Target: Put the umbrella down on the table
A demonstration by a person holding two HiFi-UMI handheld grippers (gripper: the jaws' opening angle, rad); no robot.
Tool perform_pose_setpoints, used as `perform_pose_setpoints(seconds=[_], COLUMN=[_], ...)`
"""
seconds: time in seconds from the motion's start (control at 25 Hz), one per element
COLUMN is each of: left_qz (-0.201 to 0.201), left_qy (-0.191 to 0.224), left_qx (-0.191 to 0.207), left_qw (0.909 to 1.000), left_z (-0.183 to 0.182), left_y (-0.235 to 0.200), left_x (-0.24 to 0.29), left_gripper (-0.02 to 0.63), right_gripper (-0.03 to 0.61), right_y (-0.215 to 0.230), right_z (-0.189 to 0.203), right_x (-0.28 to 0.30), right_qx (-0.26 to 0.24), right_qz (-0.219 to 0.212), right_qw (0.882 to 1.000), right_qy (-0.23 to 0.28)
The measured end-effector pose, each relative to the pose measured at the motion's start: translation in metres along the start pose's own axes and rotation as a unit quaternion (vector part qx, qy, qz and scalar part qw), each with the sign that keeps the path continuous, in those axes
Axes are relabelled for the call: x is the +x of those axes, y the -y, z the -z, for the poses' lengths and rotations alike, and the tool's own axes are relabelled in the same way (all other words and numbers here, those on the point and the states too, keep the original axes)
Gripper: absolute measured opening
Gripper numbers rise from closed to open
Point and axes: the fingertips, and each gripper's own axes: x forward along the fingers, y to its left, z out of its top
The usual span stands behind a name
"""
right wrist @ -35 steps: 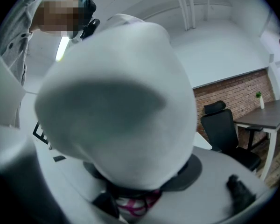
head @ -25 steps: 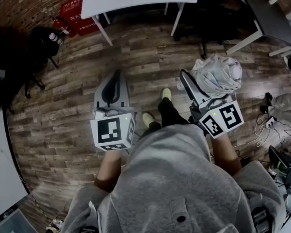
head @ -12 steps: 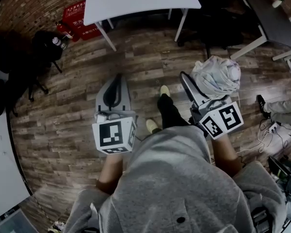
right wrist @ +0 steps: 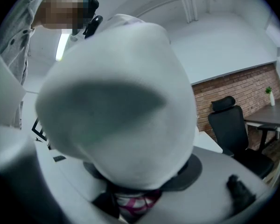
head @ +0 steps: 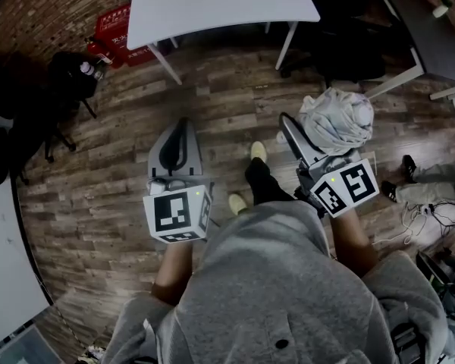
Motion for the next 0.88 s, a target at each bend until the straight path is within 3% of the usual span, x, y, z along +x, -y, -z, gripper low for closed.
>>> perform_pose_setpoints(seconds=[0.64, 0.88], left_qz=[-0.014, -0.023], left_qy=[-0.025, -0.026], left_qx=[0.008, 0.013], left_qw=[0.9996, 0.9993], left_z=[-0.017, -0.028], left_y=[-0.007, -0.004], left_x=[0.138, 0.165], left_gripper=[0.021, 0.021], right_gripper=[0.259, 0.259], right_y=[0.108, 0.130], right_z=[-0.003, -0.010], right_x=[0.090, 0.108], right_qx=[0.009, 0.011], right_qz=[-0.004, -0.017], right_qw=[1.000, 1.000], right_qy=[-0.020, -0.017])
